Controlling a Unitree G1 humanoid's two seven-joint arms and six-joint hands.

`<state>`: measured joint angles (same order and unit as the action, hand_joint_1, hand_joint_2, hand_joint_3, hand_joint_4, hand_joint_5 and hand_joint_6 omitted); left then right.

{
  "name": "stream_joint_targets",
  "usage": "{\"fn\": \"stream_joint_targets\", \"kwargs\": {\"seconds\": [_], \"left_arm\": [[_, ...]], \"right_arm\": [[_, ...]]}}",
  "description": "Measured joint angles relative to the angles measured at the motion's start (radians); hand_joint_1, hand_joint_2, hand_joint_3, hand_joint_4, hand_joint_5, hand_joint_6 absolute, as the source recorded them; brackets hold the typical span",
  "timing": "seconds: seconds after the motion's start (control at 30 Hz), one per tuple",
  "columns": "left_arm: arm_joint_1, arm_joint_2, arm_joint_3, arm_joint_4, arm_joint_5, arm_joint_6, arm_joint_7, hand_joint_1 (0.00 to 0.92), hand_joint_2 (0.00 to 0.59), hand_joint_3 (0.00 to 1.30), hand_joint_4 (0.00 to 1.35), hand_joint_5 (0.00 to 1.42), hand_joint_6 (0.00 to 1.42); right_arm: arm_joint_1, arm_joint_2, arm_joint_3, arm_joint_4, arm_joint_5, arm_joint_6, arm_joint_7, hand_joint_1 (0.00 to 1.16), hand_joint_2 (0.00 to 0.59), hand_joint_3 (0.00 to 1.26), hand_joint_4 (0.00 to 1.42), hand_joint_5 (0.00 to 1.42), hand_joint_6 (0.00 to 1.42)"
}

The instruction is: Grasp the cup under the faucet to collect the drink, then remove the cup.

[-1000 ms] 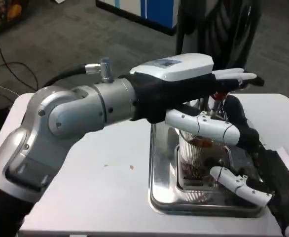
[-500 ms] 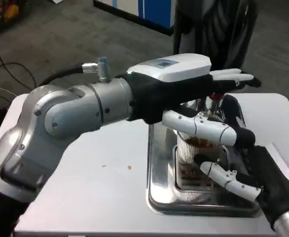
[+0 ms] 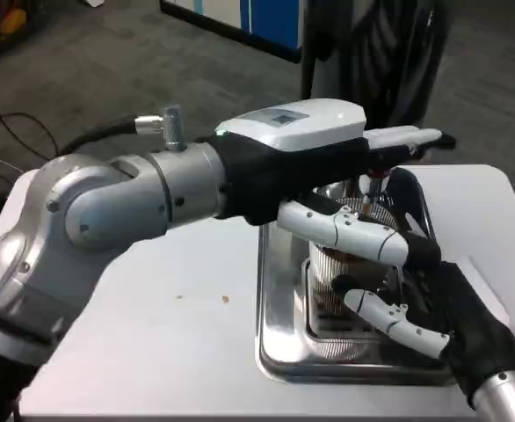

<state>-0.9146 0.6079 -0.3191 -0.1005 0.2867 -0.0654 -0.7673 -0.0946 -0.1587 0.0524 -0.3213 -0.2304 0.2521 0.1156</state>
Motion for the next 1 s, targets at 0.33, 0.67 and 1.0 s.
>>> {"fn": "stream_joint_targets", "kwargs": {"seconds": [0.33,0.67,1.0], "left_arm": [[0.006,0.011,0.006,0.008,-0.001,-0.013,0.000,0.045,0.080,0.01,0.00,0.06,0.14],[0.020,0.016,0.039,0.044,-0.039,-0.031,0.001,0.087,0.084,0.01,0.00,0.06,0.15],[0.057,0.013,0.078,0.071,-0.060,-0.076,0.050,0.108,0.085,0.01,0.00,0.06,0.16]], "right_arm": [[-0.021,0.010,0.005,0.018,0.000,0.002,-0.003,0.61,0.210,0.00,0.00,0.07,0.00],[-0.045,0.027,0.002,0.042,0.002,0.003,-0.019,0.61,0.217,0.00,0.00,0.07,0.00],[-0.048,0.027,-0.013,0.046,0.012,0.003,-0.019,0.60,0.223,0.00,0.00,0.08,0.00]]}}
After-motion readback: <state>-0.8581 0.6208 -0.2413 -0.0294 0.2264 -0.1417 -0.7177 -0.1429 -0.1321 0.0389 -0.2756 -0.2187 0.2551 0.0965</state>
